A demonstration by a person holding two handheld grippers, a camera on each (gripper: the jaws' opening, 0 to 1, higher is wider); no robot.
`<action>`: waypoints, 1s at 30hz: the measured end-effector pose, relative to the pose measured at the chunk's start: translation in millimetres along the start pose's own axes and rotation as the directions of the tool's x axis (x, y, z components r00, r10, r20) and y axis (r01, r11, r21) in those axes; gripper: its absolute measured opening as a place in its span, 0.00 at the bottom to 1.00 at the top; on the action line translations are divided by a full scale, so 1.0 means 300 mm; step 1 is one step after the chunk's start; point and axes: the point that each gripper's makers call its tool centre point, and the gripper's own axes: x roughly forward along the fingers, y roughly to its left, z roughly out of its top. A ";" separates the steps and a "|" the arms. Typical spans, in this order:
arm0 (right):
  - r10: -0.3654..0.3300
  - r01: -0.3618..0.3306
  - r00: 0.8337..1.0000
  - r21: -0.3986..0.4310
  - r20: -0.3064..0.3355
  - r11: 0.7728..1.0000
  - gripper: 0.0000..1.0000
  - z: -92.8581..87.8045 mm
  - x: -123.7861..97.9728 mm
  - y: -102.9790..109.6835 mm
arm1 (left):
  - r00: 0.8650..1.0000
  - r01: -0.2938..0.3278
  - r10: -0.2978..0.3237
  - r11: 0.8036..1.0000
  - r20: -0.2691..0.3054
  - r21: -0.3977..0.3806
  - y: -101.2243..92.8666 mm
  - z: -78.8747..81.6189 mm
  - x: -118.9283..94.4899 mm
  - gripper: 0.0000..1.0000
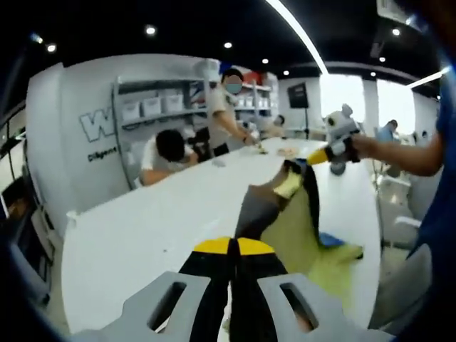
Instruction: Fold the garment on the visible template until the final outline fits inside the template.
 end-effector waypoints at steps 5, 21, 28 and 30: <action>-0.063 0.064 0.989 0.004 -0.134 0.998 0.00 -0.157 0.125 -0.182 | 0.999 -0.027 0.027 0.999 -0.018 -0.036 0.064 -0.169 0.150 0.00; -0.174 0.180 0.970 0.023 -0.169 0.983 0.00 -0.267 0.375 -0.504 | 0.991 -0.096 0.077 0.978 -0.109 -0.184 0.250 -0.467 0.424 0.00; -0.210 0.218 0.965 0.035 -0.156 0.975 0.00 -0.287 0.479 -0.611 | 0.987 -0.130 0.105 0.965 -0.118 -0.229 0.318 -0.521 0.508 0.00; -0.221 0.231 0.962 0.042 -0.163 0.972 0.00 -0.302 0.500 -0.650 | 0.987 -0.132 0.104 0.963 -0.126 -0.233 0.331 -0.547 0.544 0.00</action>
